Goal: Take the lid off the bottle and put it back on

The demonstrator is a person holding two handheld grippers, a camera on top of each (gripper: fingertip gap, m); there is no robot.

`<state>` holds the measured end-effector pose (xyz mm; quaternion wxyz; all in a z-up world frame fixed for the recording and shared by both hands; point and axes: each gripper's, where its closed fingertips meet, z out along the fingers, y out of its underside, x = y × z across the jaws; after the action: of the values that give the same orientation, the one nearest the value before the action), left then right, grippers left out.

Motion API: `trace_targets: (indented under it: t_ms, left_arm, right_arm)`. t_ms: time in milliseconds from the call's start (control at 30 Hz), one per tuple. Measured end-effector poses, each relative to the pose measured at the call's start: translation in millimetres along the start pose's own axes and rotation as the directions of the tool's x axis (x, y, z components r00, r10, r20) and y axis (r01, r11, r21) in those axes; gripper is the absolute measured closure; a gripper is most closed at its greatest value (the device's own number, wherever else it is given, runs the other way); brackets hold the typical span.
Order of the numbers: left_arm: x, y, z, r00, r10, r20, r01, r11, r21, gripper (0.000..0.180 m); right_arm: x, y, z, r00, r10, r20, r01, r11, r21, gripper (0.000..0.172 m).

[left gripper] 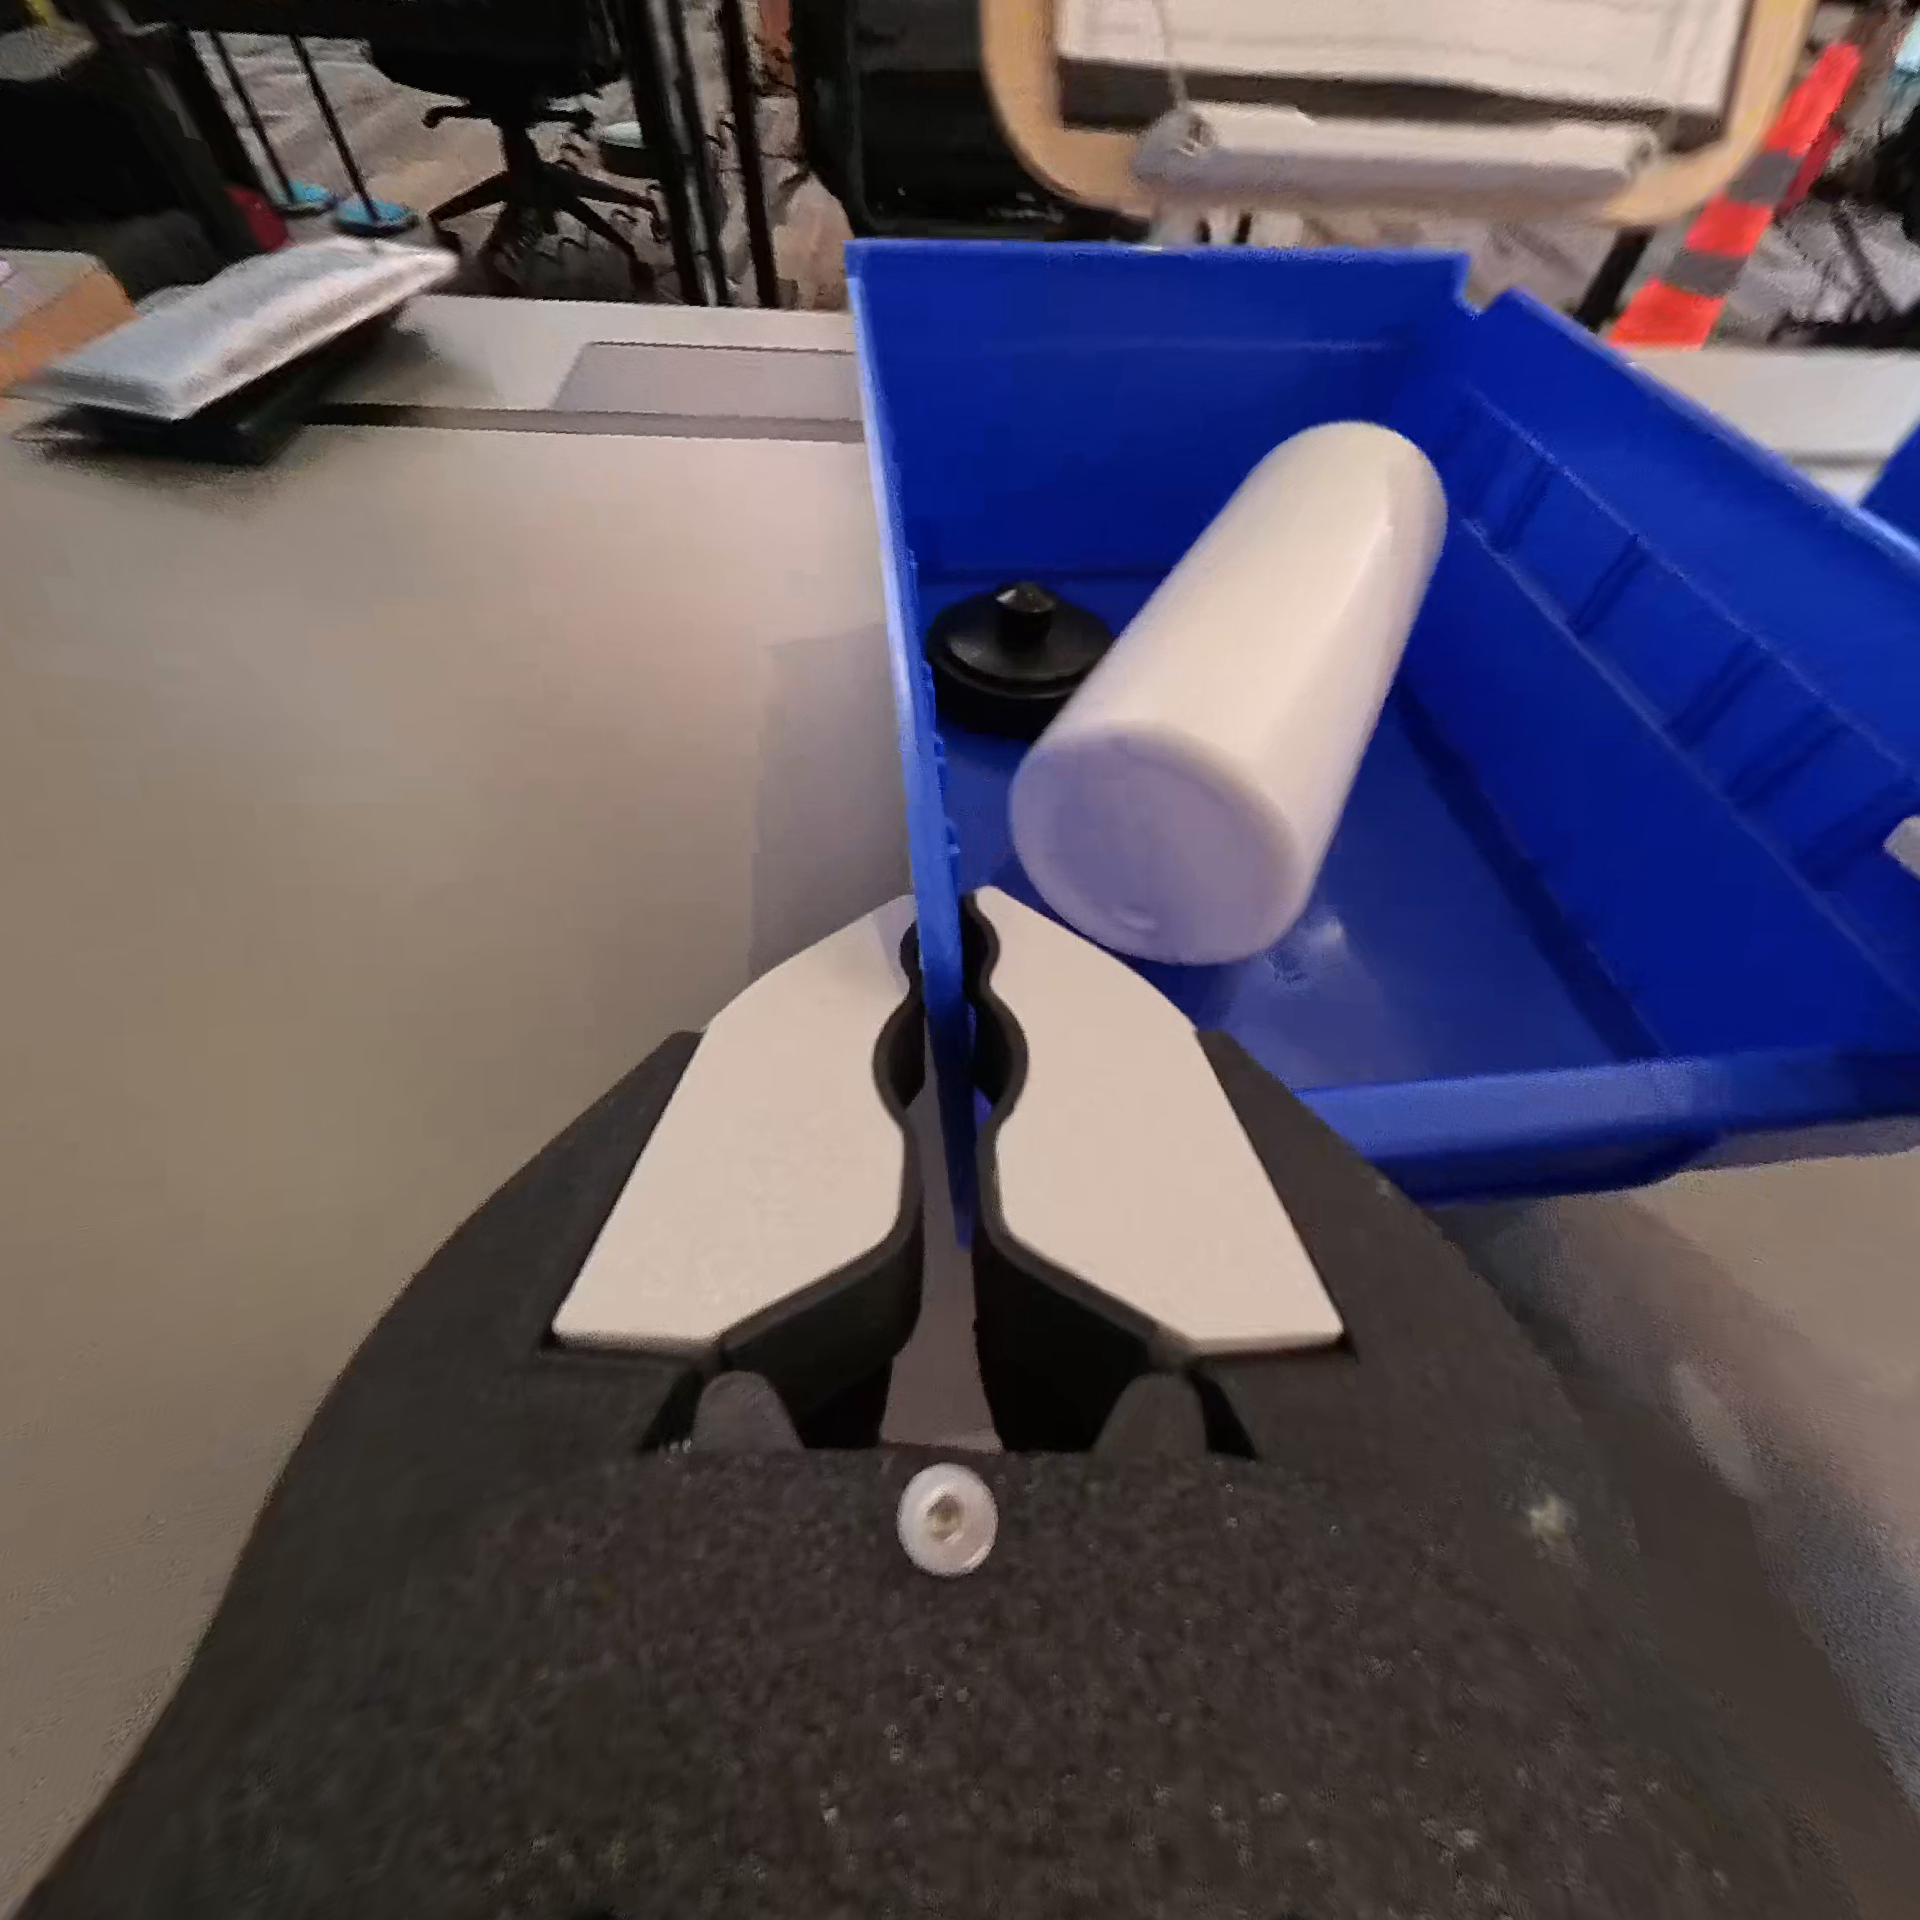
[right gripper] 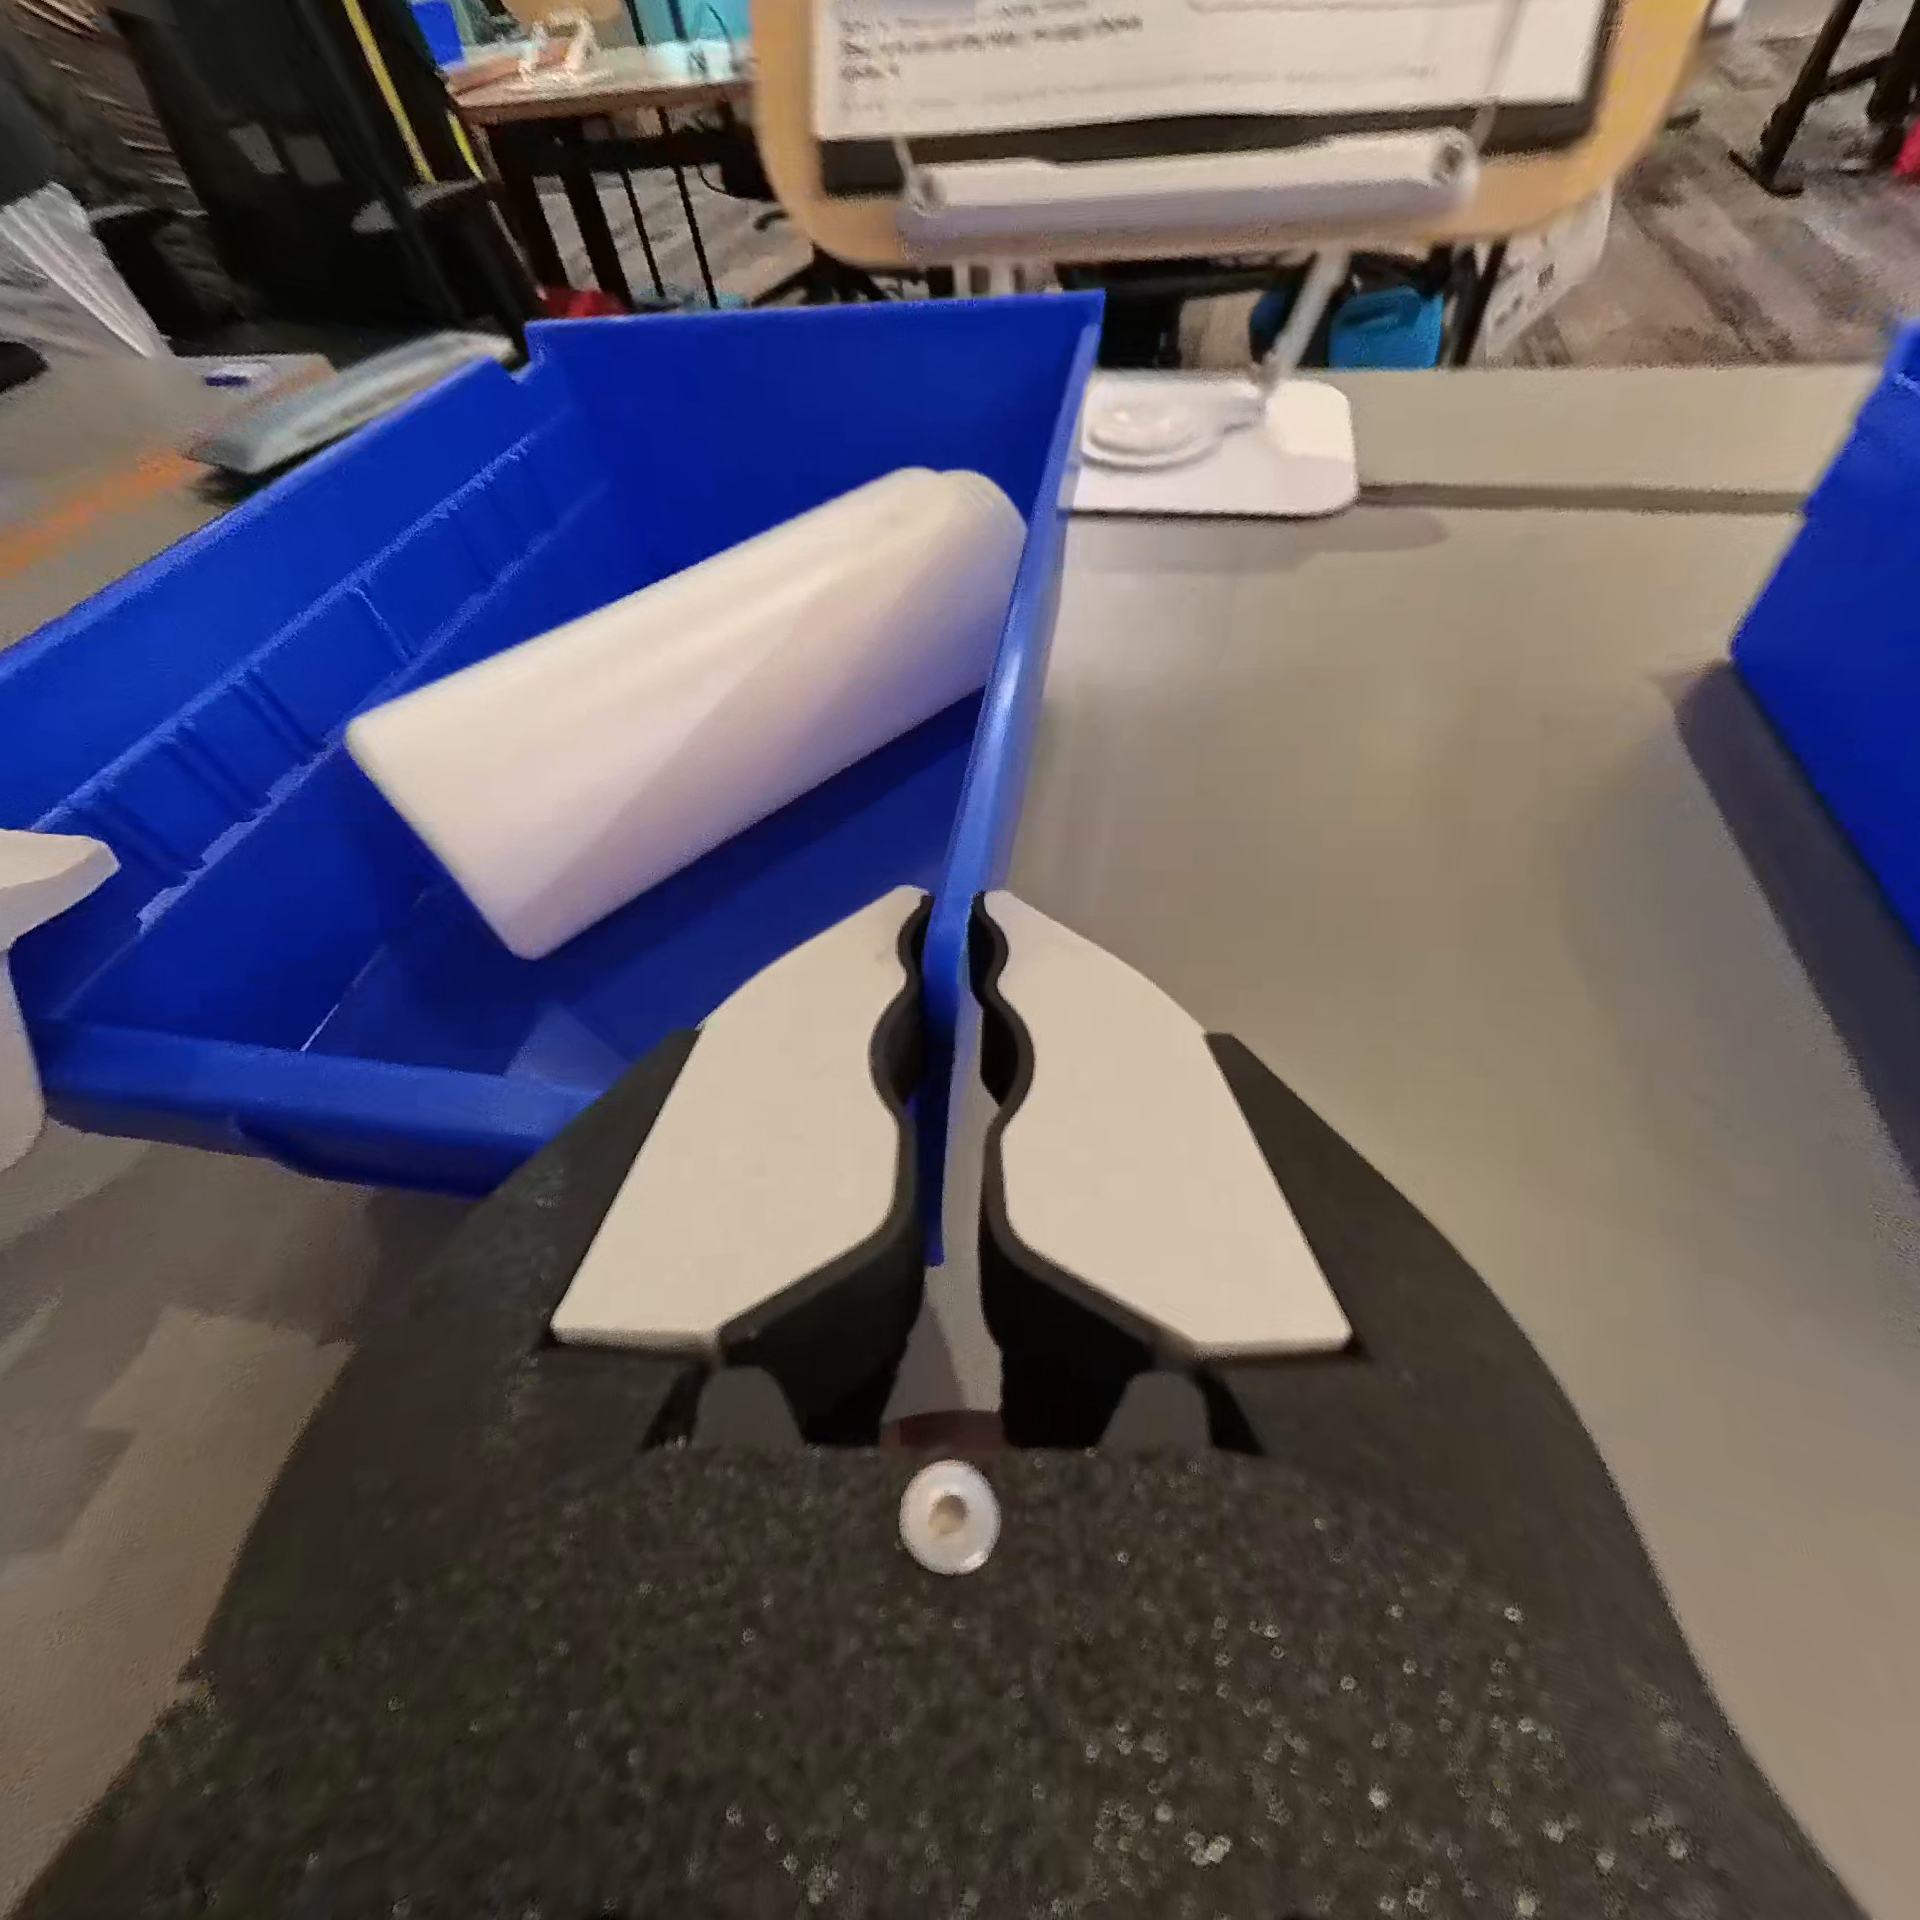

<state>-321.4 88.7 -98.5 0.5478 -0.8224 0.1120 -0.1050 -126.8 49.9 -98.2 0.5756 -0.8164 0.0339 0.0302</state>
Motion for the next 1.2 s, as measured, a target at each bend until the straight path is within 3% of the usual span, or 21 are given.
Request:
trace_targets:
  t_ms: [267, 467, 633, 1200]
  left_arm:
    - [-132, -26, -20, 0.99, -0.042, 0.133, 0.028, 0.994, 0.108, 0.179]
    - [-197, 1, -3, 0.986, -0.059, 0.154, 0.063, 0.998, -0.021, 0.179]
    - [-209, 13, 14, 0.983, -0.149, 0.106, 0.155, 0.987, -0.051, 0.178]
    - [-216, 10, 23, 0.982, -0.161, 0.097, 0.167, 0.985, -0.049, 0.176]
  right_arm:
    - [-128, -25, 43, 0.995, -0.054, 0.079, 0.048, 0.995, 0.087, 0.167]
    - [-189, 5, 80, 0.992, -0.038, 0.121, 0.042, 0.999, -0.025, 0.166]
    - [-200, 14, 90, 0.991, -0.017, 0.133, 0.018, 1.0, -0.005, 0.163]
    - [-210, 18, 89, 0.95, -0.036, 0.309, 0.085, 0.986, -0.144, 0.155]
